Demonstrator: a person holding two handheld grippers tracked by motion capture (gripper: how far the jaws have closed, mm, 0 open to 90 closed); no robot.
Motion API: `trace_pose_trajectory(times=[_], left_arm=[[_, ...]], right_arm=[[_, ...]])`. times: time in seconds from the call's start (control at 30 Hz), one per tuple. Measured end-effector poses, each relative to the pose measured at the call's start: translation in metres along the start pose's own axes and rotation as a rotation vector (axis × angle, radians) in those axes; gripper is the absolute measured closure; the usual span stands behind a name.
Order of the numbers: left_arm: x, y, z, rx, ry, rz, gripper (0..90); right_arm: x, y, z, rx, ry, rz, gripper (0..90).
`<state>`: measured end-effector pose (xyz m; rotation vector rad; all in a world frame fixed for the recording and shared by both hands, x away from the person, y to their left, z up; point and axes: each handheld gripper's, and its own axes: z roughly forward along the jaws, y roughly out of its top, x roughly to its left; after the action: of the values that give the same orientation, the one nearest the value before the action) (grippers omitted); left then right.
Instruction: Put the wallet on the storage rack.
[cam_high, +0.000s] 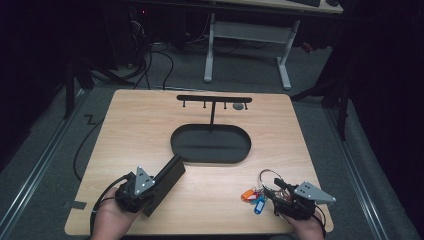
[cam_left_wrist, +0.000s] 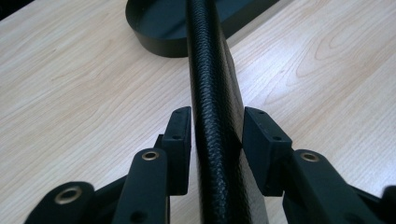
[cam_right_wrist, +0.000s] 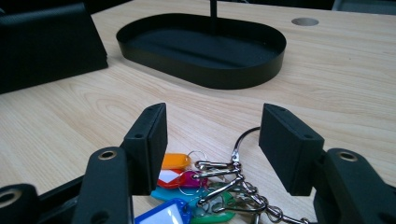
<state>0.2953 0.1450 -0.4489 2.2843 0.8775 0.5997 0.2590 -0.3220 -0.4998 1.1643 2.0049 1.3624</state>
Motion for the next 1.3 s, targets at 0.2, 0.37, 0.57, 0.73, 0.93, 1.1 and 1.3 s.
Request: trace_pose_trajectory(times=[0.2, 0.37, 0.57, 0.73, 0.93, 1.1, 1.3], left_arm=[[0.000, 0.006, 0.001, 0.065, -0.023, 0.033, 63.0], [0.008, 0.012, 0.004, 0.113, -0.060, 0.010, 62.8], [0.012, 0.019, 0.009, 0.191, -0.084, 0.010, 62.3], [0.013, 0.022, 0.009, 0.210, -0.094, 0.010, 61.5], [0.014, 0.020, 0.013, 0.230, -0.113, -0.010, 62.7], [0.017, 0.020, 0.015, 0.230, -0.136, -0.018, 67.9], [0.019, 0.019, 0.014, 0.217, -0.144, -0.020, 73.4]], right_arm=[[0.000, 0.000, 0.001, -0.001, 0.010, 0.010, 42.7], [0.001, 0.000, 0.002, 0.003, 0.006, 0.005, 42.8], [0.000, -0.002, 0.003, 0.014, -0.001, 0.019, 42.8], [-0.001, -0.004, 0.003, 0.020, 0.001, 0.022, 42.9], [-0.001, -0.004, 0.003, 0.020, 0.006, 0.023, 43.0], [-0.002, -0.004, 0.004, 0.021, 0.009, 0.026, 43.0], [-0.001, -0.005, 0.005, 0.027, 0.011, 0.018, 44.7]])
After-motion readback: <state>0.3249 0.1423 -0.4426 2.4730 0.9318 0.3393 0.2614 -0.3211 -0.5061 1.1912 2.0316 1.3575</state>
